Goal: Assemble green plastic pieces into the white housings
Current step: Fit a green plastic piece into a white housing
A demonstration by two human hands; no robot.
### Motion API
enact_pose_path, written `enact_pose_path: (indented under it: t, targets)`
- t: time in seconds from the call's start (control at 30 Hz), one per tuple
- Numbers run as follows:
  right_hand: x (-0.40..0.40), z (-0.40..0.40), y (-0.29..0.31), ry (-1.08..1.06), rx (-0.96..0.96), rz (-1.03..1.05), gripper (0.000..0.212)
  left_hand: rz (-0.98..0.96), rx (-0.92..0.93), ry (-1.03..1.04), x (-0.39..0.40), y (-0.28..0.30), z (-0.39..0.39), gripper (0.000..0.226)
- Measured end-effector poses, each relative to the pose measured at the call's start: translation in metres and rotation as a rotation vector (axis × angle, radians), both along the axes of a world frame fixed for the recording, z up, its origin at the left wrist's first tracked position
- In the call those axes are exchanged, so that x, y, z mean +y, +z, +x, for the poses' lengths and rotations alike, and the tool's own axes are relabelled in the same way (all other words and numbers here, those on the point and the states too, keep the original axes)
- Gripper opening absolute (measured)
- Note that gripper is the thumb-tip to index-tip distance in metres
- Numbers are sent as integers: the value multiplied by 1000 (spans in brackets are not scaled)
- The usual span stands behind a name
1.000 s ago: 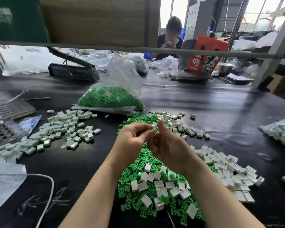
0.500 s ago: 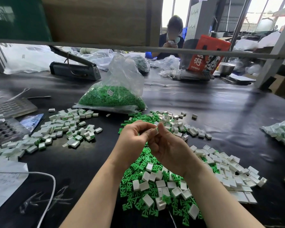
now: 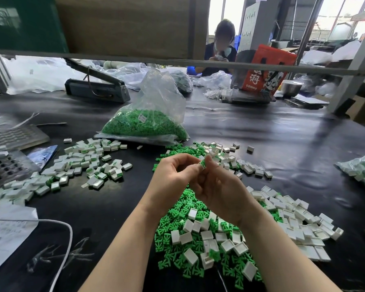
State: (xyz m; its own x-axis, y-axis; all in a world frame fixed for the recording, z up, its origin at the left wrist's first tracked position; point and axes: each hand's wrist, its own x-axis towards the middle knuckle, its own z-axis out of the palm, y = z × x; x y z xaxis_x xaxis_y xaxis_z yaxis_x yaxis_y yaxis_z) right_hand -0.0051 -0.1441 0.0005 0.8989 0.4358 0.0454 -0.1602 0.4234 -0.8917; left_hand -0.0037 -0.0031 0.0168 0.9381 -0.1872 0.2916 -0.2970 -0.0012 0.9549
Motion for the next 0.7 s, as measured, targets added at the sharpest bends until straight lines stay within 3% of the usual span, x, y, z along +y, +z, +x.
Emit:
enact_pose_path:
  t: [0.07,0.2,0.33,0.5,0.7]
  targets:
    - [0,-1,2,-9,-30,-74,53,-1,3,5,0,0,-1,17]
    - [-1,-3,4,-89,-140,-205,70,-20,23,2,-3,3,-4,11]
    - [-4,-3,5,-91,-235,-314,62,-4,22,11,-4,5,-6,20]
    - [-5,-1,1,-79,-256,-312,42,8,38,28,-4,5,-6,18]
    - [0,-3,0,-104,-243,-241,34,-22,57,85,-9,5,-8,19]
